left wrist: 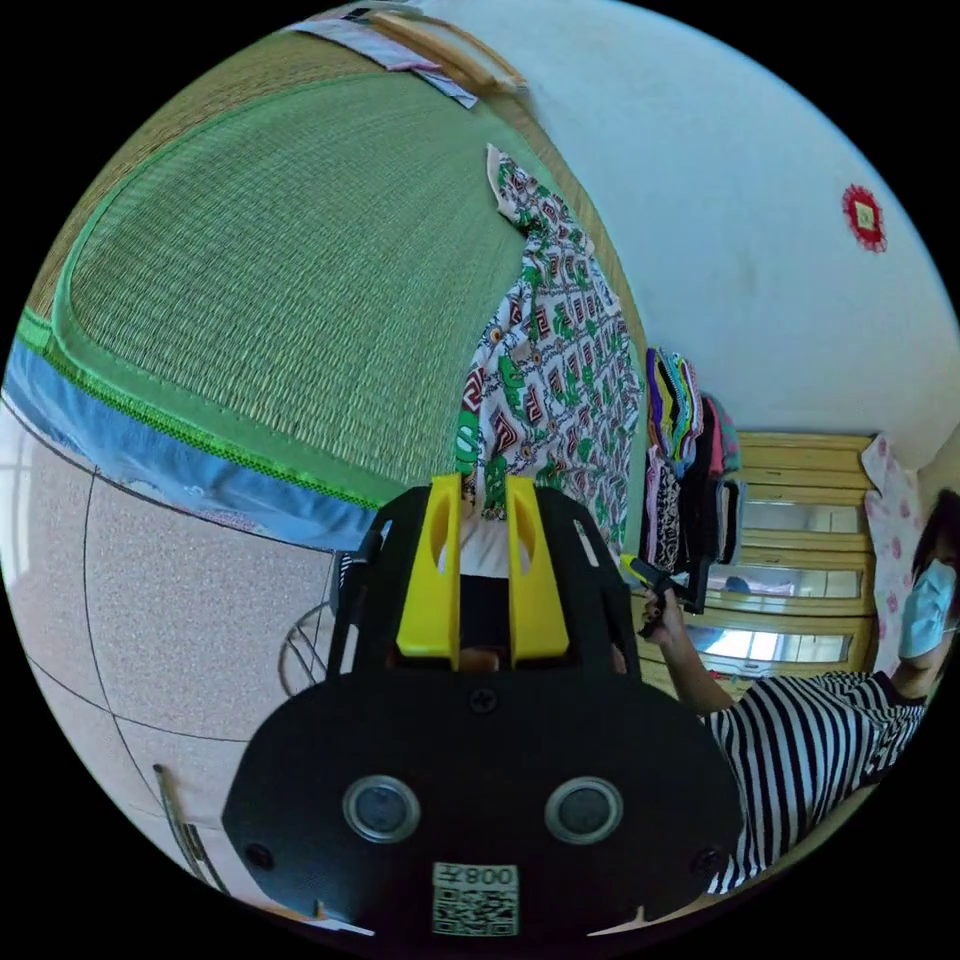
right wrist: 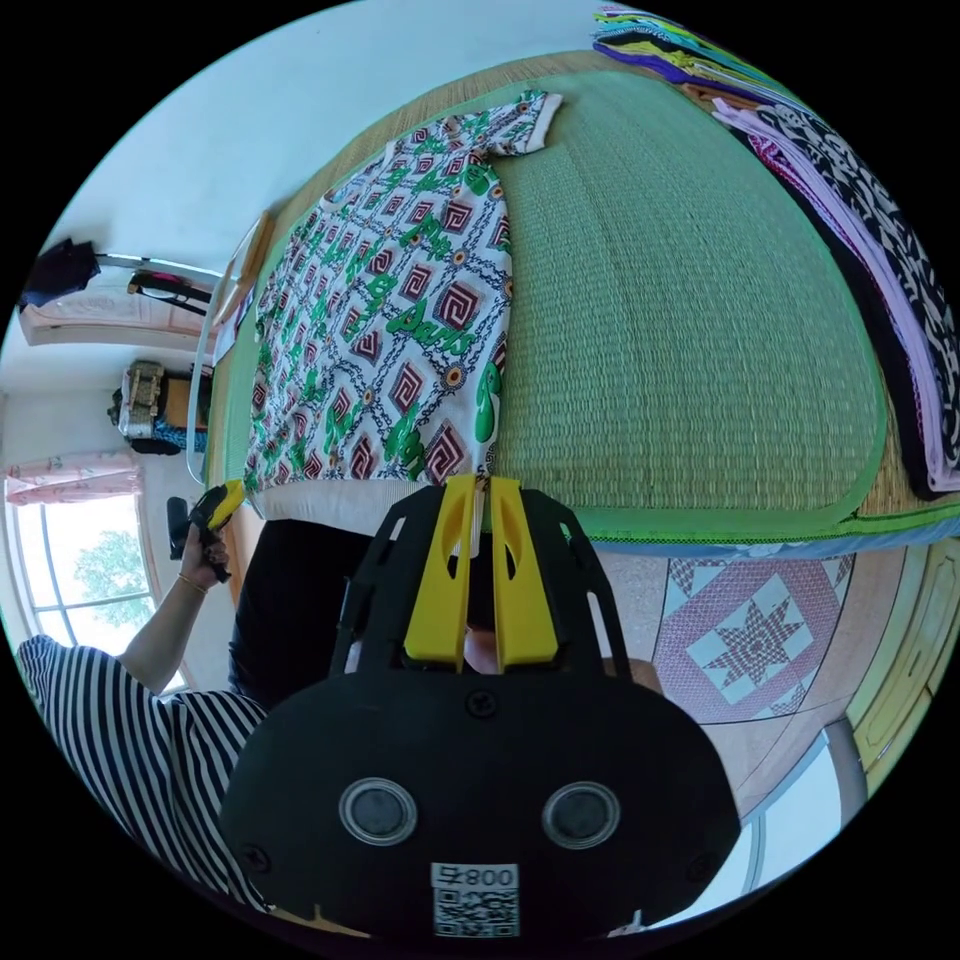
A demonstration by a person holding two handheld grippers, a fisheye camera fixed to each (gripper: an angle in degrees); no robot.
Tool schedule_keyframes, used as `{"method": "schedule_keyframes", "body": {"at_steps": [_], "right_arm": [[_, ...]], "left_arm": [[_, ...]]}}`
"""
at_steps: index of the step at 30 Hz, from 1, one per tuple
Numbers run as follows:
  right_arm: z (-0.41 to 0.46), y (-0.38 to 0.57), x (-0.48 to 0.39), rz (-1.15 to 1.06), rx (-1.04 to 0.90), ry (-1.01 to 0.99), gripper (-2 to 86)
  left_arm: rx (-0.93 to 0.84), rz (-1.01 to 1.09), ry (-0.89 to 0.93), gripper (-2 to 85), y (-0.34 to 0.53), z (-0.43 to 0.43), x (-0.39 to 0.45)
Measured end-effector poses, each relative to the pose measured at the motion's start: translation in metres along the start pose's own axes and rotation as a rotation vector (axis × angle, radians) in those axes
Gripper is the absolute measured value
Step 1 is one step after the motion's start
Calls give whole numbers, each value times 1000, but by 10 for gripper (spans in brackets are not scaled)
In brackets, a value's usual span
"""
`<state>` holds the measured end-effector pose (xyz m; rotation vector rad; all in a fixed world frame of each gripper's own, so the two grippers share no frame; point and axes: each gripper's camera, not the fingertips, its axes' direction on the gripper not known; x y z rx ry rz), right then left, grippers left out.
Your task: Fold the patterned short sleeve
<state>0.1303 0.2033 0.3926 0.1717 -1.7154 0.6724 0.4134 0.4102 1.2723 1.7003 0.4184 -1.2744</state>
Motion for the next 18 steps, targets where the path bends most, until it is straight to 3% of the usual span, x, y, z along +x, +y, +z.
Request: {"method": "schedule_keyframes", "body": {"at_steps": [4,18], "right_arm": [[1,-3,-2,-4,-8,9,47],[-15,-13,-19,-74,-20,94,9]], "left_arm": [[-83,87,-128,19,-18,16,12],[-22,56,171,6,-58,49,-41]]}}
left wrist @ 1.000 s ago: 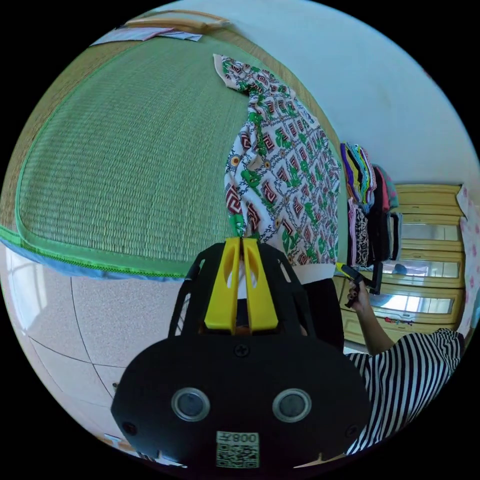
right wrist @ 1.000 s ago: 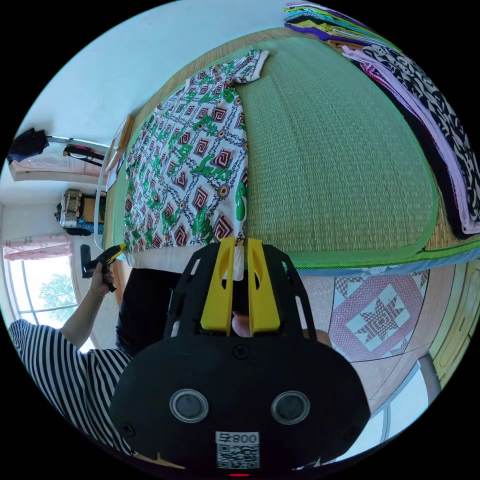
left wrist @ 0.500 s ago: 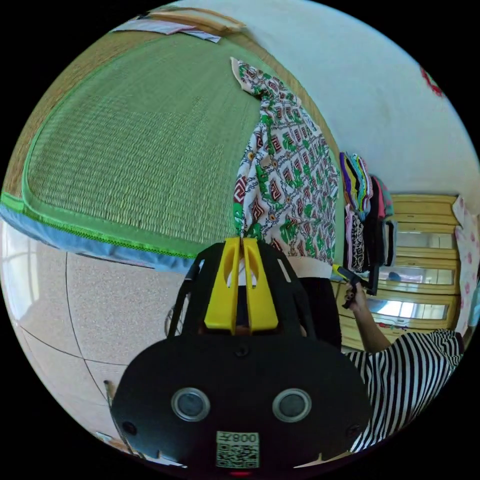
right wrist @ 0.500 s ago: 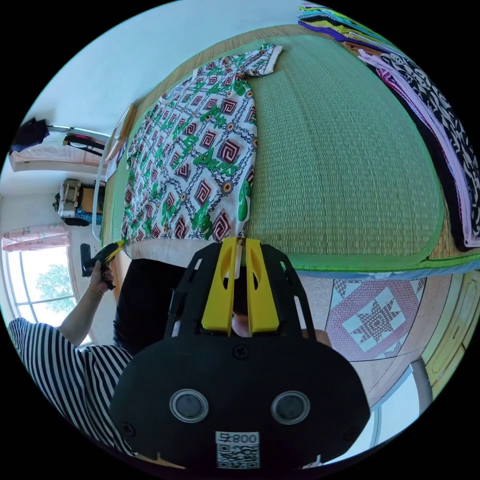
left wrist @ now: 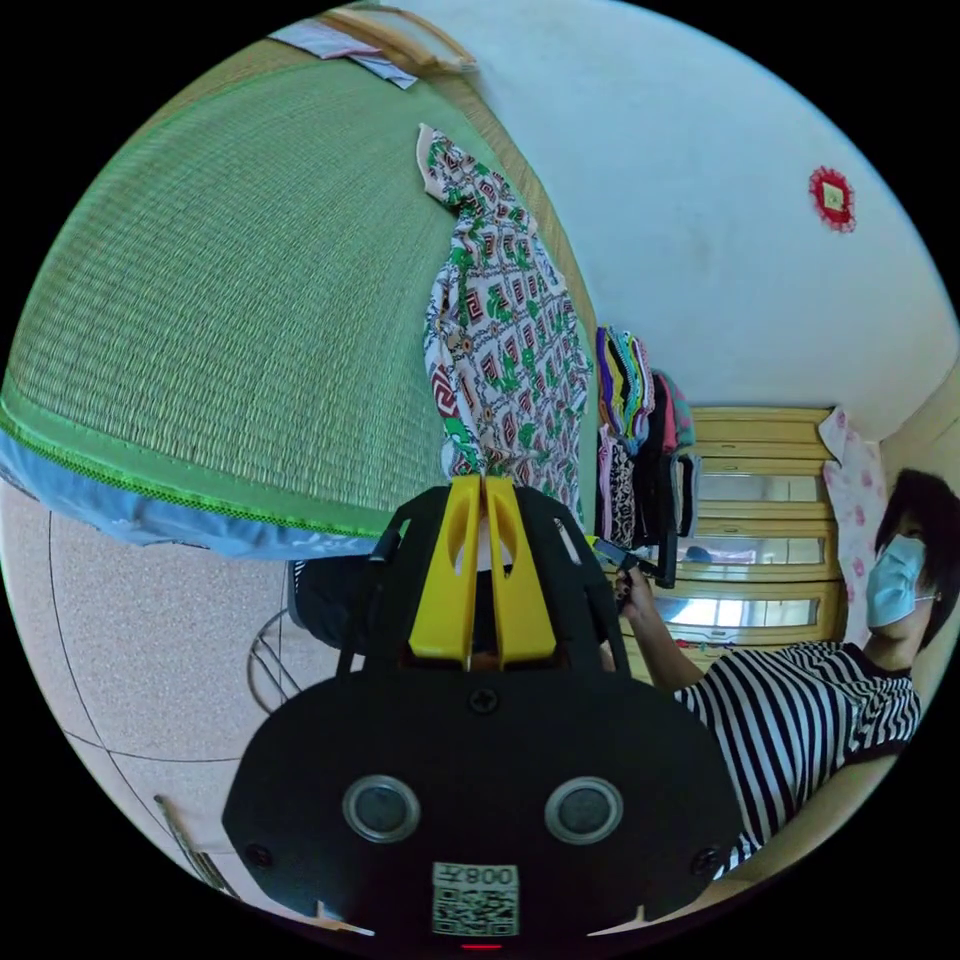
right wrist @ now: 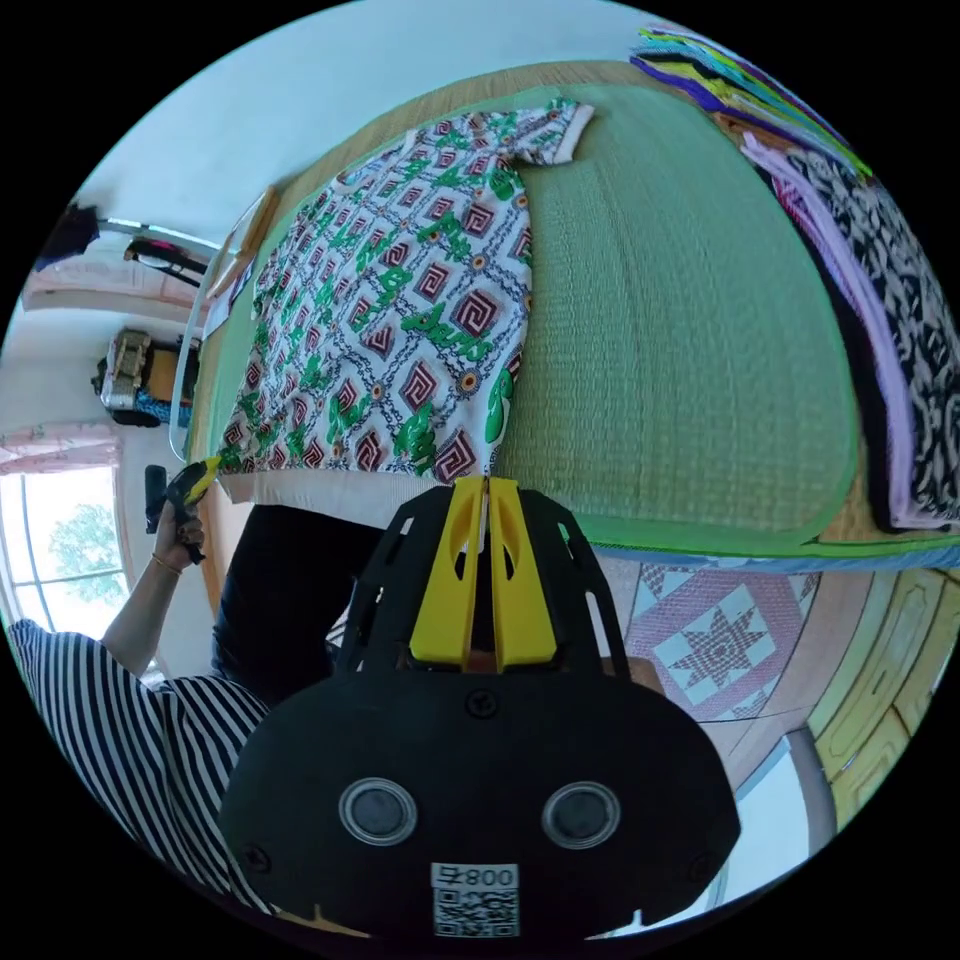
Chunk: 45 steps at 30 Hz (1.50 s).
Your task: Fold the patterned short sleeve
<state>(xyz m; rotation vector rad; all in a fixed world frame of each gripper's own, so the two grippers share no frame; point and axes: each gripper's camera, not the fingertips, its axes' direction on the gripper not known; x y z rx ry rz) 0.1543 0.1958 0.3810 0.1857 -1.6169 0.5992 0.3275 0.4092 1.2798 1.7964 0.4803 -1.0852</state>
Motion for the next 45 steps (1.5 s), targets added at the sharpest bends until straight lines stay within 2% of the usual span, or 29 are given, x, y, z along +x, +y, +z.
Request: {"method": "schedule_keyframes", "body": {"at_steps": [5,10,14,17,24,31,35,37,45], "right_arm": [[-29,-2,-4,-60,24,51,5],[23,2,18,14,-81,-38,7],[21,9,30,41,-56,-68,5],[9,10,46,76,-12,-100,2],[15,6,73,144,54,-171,0],[6,-27,81,144,269,-278,2],[0,-60,74,88,387,-276,6],[0,-84,66,63,443,-199,13],[14,-155,48,49,569,0,64]], "left_arm": [[-53,-45,-85,8,-15,27,-46],[-31,-95,-99,15,-32,58,-89],[-5,-74,-151,24,-51,73,-109],[29,-40,-166,26,-70,91,-123],[-101,17,-249,10,-125,202,-170],[-28,170,-307,9,-175,264,-184],[-59,331,-267,21,-225,337,-182],[-103,393,-238,27,-250,381,-184],[-272,663,-121,50,-368,626,-184]]}}
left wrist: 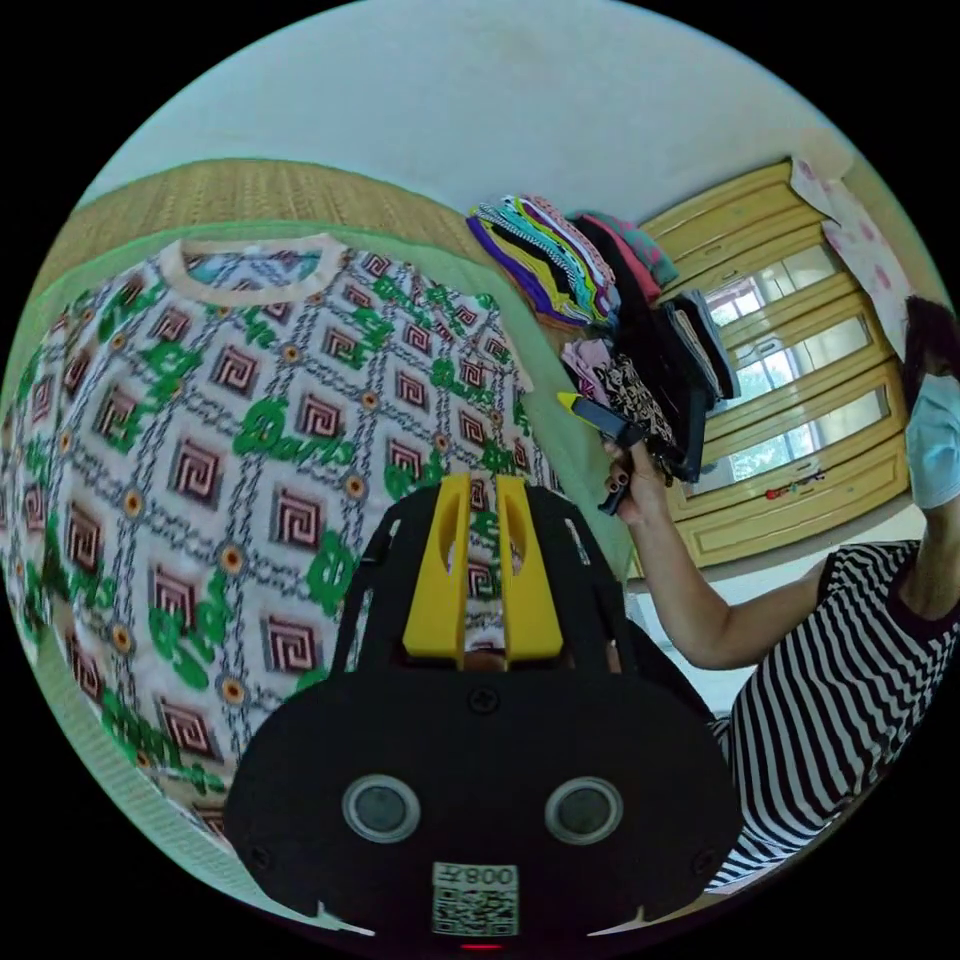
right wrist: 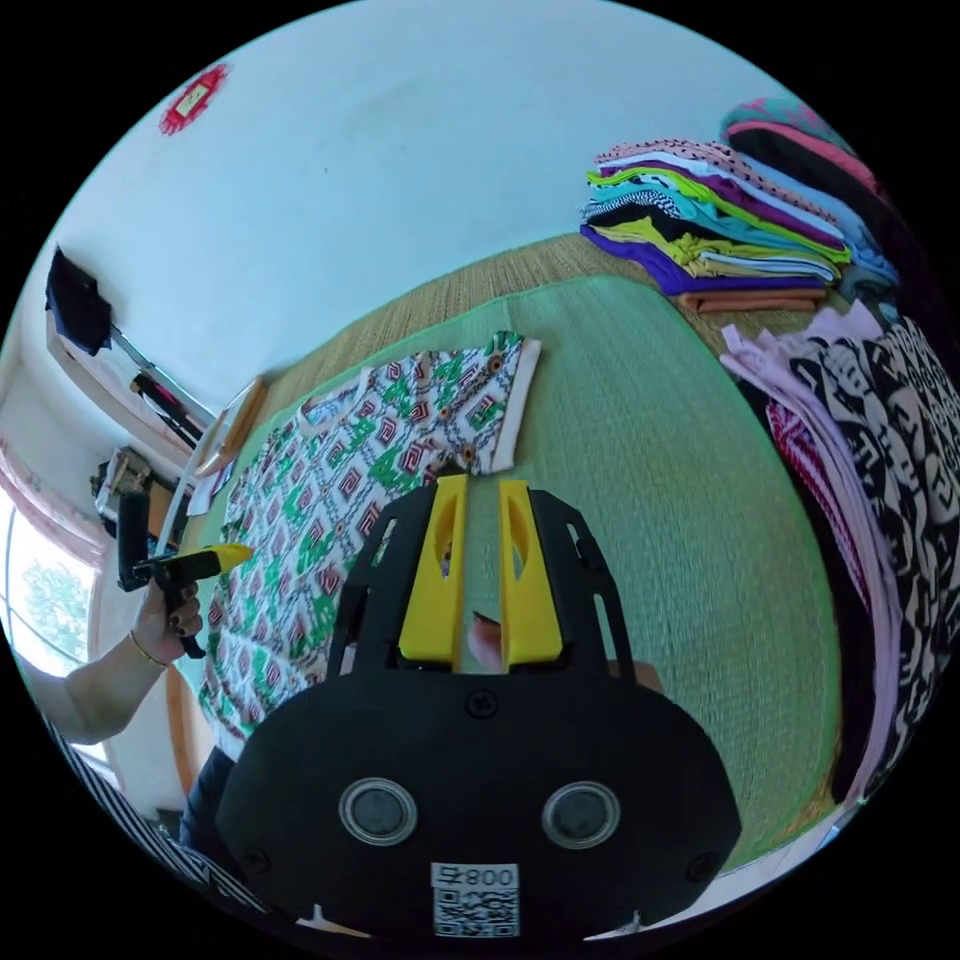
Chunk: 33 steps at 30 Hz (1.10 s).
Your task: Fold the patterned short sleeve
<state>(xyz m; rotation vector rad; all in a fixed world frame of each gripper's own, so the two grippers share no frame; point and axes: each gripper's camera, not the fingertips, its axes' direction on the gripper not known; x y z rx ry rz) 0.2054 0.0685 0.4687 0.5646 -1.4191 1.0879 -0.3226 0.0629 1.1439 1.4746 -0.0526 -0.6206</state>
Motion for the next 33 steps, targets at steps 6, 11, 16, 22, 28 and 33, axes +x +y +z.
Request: {"method": "schedule_keyframes", "body": {"at_steps": [6,11,16,22,28,33], "right_arm": [[37,-11,-9,-25,9,86,71],[67,-20,-17,-29,-70,125,68],[83,-19,-27,-52,-78,171,60],[96,-17,-22,-35,-73,130,42],[111,-15,-23,-35,-73,132,30],[122,-13,-17,-24,-77,87,19]], "left_arm": [[-76,194,-19,60,-87,135,-35],[-88,283,-73,70,-140,220,-68],[-106,357,-160,78,-192,298,-96],[-164,413,-339,93,-246,398,-131],[-207,425,-479,64,-267,468,-182],[-184,411,-476,27,-281,490,-229]]}}
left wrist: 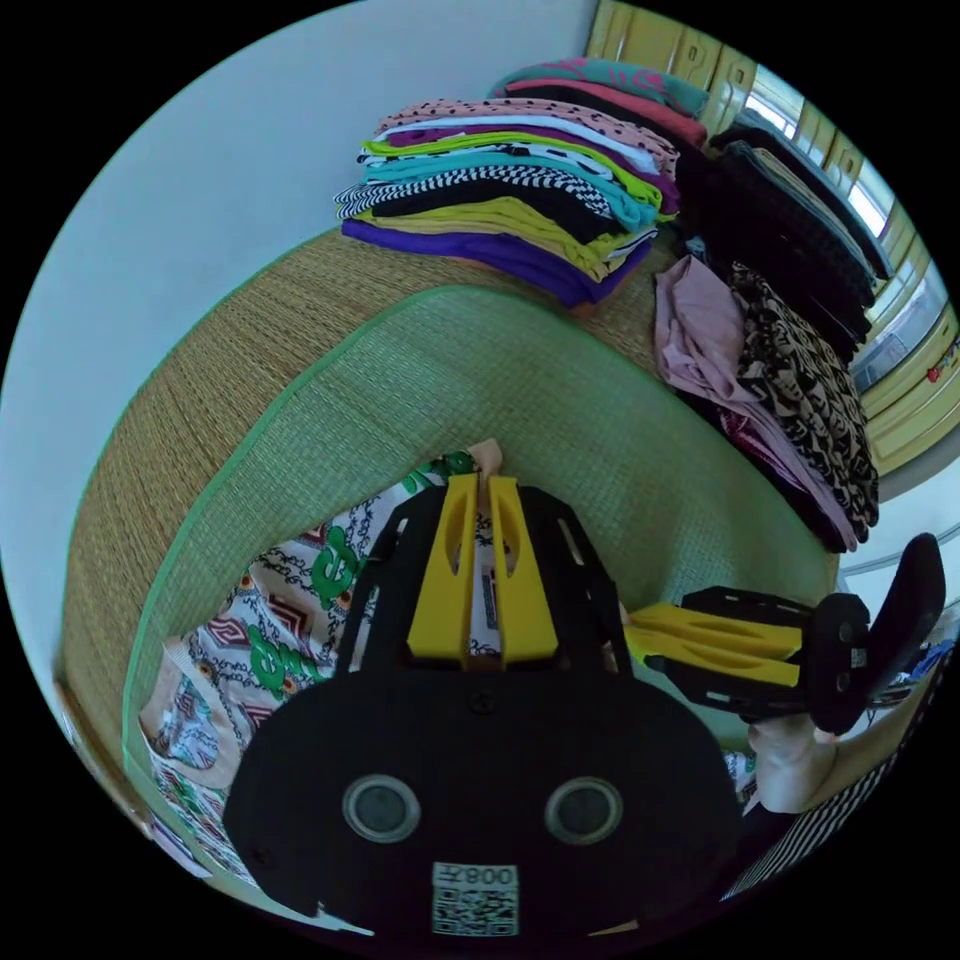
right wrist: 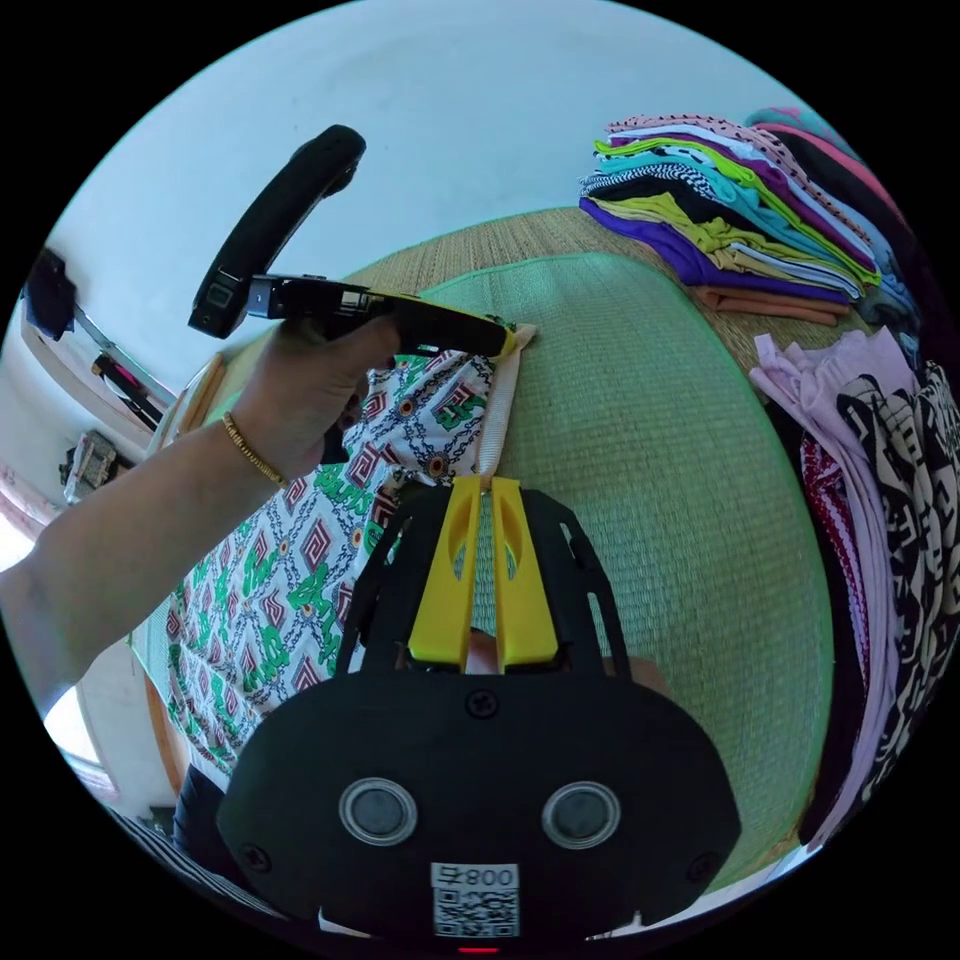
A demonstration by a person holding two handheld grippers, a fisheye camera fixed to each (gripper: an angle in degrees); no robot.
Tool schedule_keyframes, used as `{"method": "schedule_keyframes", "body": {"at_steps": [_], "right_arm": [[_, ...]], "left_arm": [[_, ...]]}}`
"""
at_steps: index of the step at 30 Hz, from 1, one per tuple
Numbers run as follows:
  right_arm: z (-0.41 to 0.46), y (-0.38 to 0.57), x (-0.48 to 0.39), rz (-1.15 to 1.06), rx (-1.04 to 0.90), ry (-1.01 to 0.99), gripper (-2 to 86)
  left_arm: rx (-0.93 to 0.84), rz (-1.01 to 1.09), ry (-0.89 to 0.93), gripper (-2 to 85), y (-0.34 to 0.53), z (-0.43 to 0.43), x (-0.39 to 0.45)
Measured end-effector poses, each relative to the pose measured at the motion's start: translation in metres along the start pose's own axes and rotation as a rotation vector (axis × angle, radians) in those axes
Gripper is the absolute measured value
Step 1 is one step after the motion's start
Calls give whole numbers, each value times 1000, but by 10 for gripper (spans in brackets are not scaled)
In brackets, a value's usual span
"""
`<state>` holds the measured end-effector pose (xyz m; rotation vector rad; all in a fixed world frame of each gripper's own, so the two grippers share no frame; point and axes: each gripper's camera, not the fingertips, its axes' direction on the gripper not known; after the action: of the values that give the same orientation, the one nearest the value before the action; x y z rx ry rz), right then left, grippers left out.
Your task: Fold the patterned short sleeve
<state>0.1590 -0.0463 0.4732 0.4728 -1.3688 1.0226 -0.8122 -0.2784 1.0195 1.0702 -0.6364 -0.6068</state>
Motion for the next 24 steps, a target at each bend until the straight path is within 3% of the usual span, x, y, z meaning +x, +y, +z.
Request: {"method": "schedule_keyframes", "body": {"at_steps": [5,14,24], "right_arm": [[11,2,-1,-5,3,-2,13],[10,9,-13,-78,122,-128,10],[53,7,-55,-248,33,-241,11]], "left_arm": [[61,-43,63,19,2,14,-42],[292,-264,351,18,49,-1,-163],[297,-466,454,35,110,17,-276]]}}
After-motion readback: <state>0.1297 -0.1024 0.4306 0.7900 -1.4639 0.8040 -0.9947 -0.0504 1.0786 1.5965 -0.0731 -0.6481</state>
